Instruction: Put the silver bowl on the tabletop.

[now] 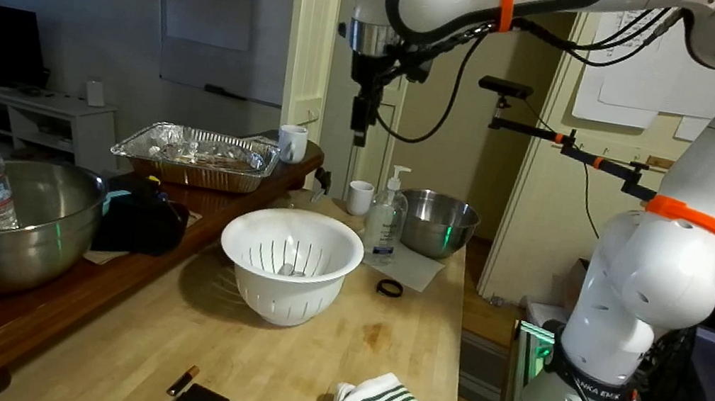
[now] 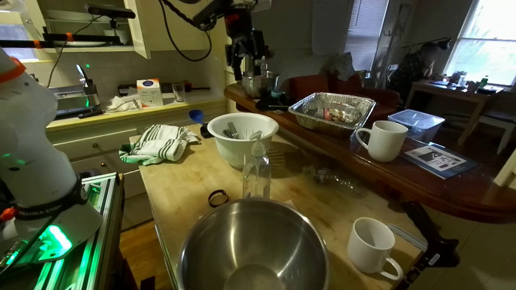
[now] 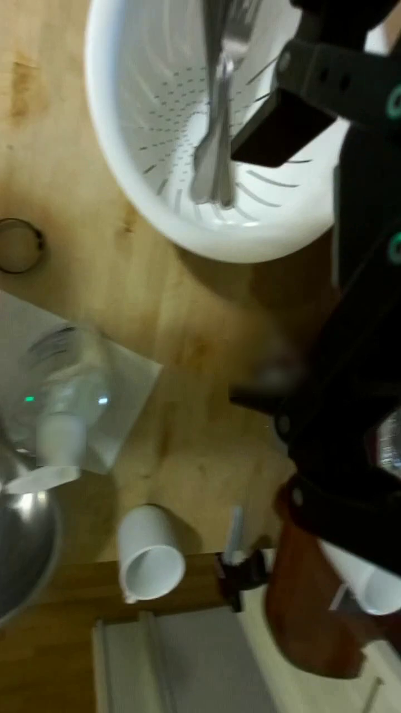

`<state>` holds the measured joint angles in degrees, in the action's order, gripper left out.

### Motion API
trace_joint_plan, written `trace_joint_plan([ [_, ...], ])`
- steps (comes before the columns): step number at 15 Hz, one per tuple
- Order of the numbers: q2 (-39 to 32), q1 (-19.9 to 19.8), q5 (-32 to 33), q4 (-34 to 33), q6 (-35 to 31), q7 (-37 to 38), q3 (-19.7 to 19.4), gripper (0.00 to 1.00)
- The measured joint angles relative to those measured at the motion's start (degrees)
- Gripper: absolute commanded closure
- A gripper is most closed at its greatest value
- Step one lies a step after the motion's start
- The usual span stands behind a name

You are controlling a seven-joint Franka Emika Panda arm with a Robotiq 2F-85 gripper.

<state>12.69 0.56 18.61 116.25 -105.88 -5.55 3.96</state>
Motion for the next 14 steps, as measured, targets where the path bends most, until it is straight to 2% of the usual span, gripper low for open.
trace_joint_plan([
  [3,-4.2,3.0,1.7,-6.2,-7.7,2.6,3.8,0.0],
  [7,-13.0,6.3,8.6,-15.7,-18.6,10.5,7.7,0.0],
  [9,-18.1,8.0,9.4,-20.9,-21.2,11.8,8.1,0.0],
  [11,-21.7,9.0,9.0,-24.7,-23.3,9.9,8.1,0.0],
  [14,-23.2,9.1,9.0,-26.7,-23.4,8.9,7.9,0.0],
])
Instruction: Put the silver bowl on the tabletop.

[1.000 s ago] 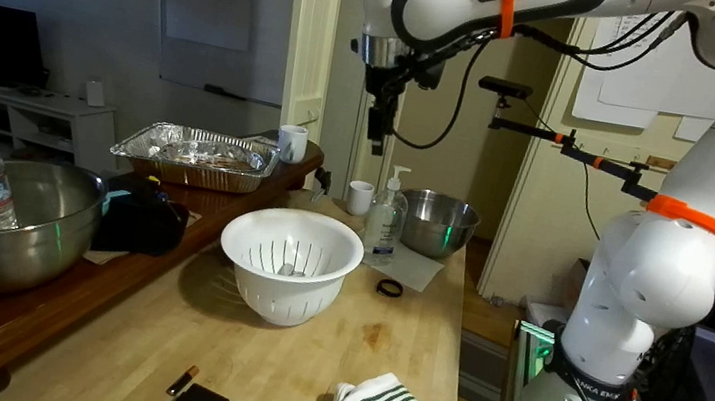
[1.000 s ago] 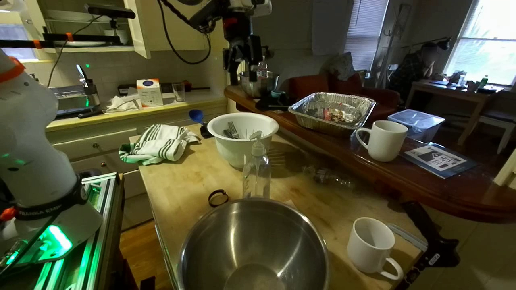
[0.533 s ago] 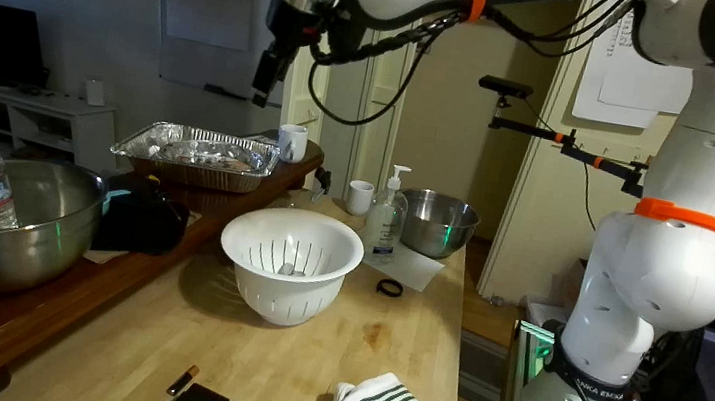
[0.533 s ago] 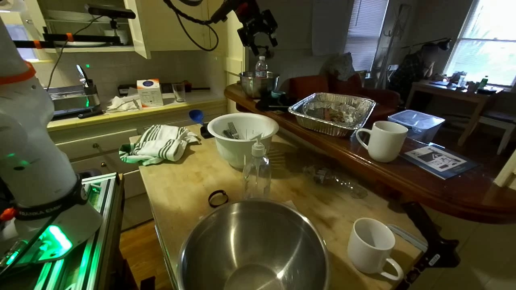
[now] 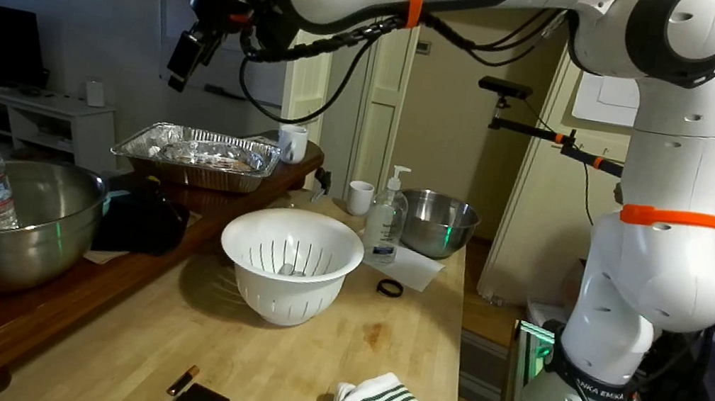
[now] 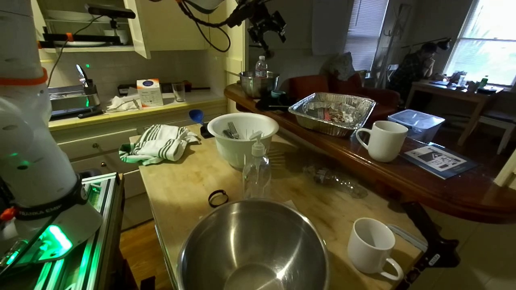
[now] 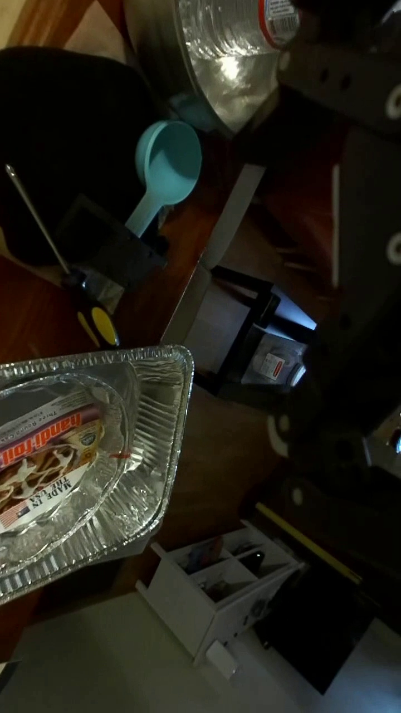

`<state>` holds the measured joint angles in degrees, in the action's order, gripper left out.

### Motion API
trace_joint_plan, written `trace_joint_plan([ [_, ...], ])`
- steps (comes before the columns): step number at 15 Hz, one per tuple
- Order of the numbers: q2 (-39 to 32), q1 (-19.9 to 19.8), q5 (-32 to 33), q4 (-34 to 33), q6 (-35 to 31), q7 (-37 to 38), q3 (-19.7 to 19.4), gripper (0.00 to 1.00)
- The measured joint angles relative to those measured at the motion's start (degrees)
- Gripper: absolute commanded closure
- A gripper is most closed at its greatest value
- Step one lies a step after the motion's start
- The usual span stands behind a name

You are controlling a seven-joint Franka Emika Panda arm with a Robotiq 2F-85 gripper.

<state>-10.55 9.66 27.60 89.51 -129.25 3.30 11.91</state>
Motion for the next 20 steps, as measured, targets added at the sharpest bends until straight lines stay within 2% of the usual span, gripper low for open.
trace_joint_plan([
  [3,0.0,0.1,0.0,-0.4,0.0,-0.1,-0.2,0.0],
  [6,-2.2,2.5,3.3,-2.8,1.7,7.3,-1.6,0.0],
  [10,-11.3,9.0,6.0,-11.8,6.8,19.8,-3.1,0.0],
  [14,-20.5,15.3,6.8,-21.6,11.4,28.8,-6.6,0.0],
  [18,-27.5,17.8,6.0,-29.8,12.8,32.4,-8.8,0.0],
  [20,-30.2,18.0,3.7,-33.2,13.1,33.0,-9.3,0.0],
])
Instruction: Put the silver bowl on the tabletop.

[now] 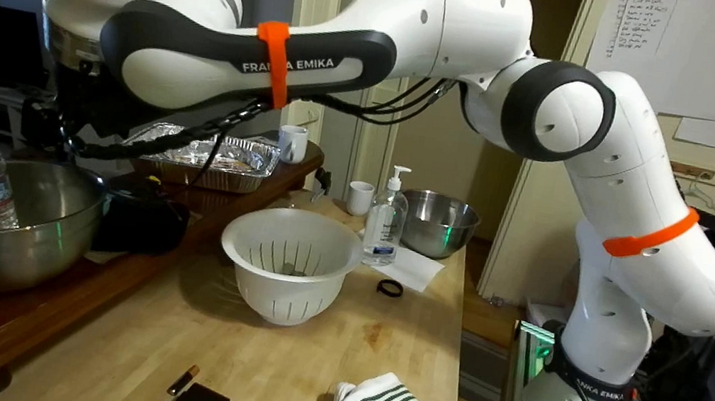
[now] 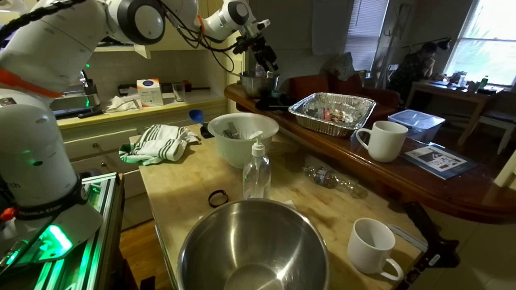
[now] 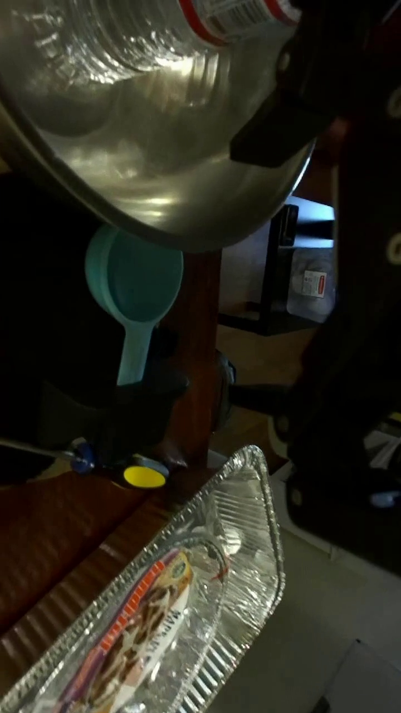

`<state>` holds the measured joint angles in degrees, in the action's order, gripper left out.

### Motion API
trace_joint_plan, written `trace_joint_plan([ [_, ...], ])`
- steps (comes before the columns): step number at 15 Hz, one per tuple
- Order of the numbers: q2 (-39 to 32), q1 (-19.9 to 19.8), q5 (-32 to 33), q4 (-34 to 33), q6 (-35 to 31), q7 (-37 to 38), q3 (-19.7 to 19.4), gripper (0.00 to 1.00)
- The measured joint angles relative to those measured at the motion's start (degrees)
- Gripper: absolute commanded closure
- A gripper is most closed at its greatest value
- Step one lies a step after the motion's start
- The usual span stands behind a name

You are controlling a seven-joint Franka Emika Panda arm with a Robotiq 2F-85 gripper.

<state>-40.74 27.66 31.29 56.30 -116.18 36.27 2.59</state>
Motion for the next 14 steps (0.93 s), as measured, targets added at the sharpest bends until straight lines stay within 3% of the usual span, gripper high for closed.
trace_joint_plan([
  [9,-7.1,-2.0,-9.9,-7.0,0.0,0.8,1.0,0.03],
  [10,-7.5,-2.3,-11.0,-7.1,0.0,0.8,1.6,0.26],
  [12,-8.4,-2.9,-13.1,-7.4,0.0,0.7,2.8,0.3],
  [14,-9.2,-3.2,-14.2,-8.0,0.0,0.7,3.6,0.47],
])
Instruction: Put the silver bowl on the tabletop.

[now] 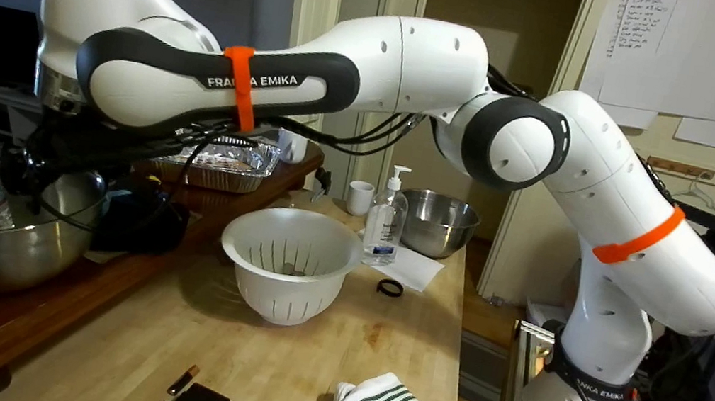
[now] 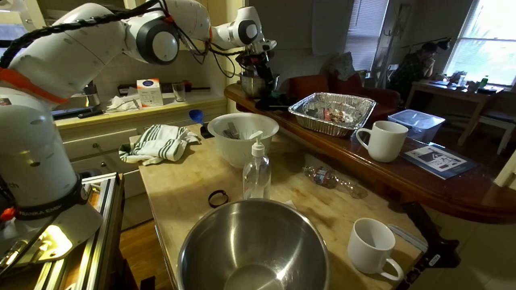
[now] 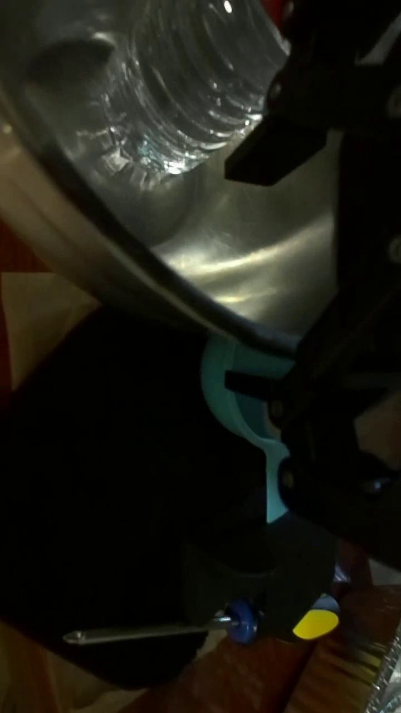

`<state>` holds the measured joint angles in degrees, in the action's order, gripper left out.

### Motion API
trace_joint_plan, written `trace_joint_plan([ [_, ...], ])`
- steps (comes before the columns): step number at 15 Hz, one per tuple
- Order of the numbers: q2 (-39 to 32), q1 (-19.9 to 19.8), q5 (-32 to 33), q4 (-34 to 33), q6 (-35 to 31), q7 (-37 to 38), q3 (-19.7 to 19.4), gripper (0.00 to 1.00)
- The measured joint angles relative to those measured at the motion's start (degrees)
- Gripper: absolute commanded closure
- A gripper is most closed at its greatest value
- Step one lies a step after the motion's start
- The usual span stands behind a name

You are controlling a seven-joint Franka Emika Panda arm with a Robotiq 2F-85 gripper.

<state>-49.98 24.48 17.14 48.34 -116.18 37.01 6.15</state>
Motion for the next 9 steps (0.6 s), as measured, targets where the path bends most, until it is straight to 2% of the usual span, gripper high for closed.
trace_joint_plan([
  [7,-0.3,-0.7,-1.0,-1.6,0.0,0.0,0.7,0.99],
  [9,-0.2,-0.9,-1.5,-2.1,0.0,-0.4,1.4,1.0],
])
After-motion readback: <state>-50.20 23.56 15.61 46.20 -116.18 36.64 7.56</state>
